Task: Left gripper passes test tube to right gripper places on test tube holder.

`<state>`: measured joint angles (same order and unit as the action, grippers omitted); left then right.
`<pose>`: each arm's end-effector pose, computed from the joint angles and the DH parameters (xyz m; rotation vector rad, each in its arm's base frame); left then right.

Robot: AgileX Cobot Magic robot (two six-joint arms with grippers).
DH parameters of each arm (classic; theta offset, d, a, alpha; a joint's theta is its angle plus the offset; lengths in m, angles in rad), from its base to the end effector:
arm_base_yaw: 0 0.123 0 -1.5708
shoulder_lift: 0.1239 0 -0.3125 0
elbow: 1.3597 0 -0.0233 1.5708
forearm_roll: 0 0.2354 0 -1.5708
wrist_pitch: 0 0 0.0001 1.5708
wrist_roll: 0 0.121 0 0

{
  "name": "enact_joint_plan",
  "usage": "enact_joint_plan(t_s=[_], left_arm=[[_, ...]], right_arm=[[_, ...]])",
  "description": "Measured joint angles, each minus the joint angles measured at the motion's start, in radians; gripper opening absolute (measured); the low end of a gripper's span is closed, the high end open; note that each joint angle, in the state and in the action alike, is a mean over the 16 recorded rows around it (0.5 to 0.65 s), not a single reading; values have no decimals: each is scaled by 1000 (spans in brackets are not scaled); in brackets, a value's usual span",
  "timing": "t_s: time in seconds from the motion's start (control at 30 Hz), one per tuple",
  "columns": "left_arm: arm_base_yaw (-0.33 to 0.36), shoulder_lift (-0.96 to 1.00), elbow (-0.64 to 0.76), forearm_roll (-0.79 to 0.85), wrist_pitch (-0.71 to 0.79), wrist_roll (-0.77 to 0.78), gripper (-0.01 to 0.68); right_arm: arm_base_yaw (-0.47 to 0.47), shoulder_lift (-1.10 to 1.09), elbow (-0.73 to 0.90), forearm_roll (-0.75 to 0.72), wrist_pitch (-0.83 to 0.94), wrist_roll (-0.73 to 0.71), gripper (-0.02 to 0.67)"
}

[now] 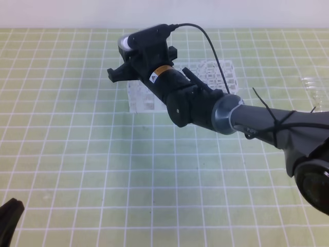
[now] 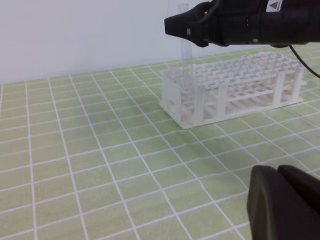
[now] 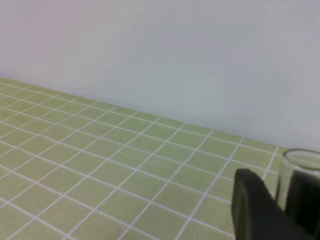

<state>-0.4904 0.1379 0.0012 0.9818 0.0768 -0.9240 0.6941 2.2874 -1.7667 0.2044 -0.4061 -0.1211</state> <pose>0.0519 -0.0189 0.2035 0.4047 1.6229 -0.2753 0.4495 0.3615 0.2494 -0.4425 1.5697 0.5238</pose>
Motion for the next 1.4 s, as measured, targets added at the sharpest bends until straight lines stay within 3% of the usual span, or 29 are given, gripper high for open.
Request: enact_joint_plan(t_s=[1.4], left_arm=[[0,0,0,0,14,0,0]], right_arm=[[0,27,-3,-17,-57,-1,91]])
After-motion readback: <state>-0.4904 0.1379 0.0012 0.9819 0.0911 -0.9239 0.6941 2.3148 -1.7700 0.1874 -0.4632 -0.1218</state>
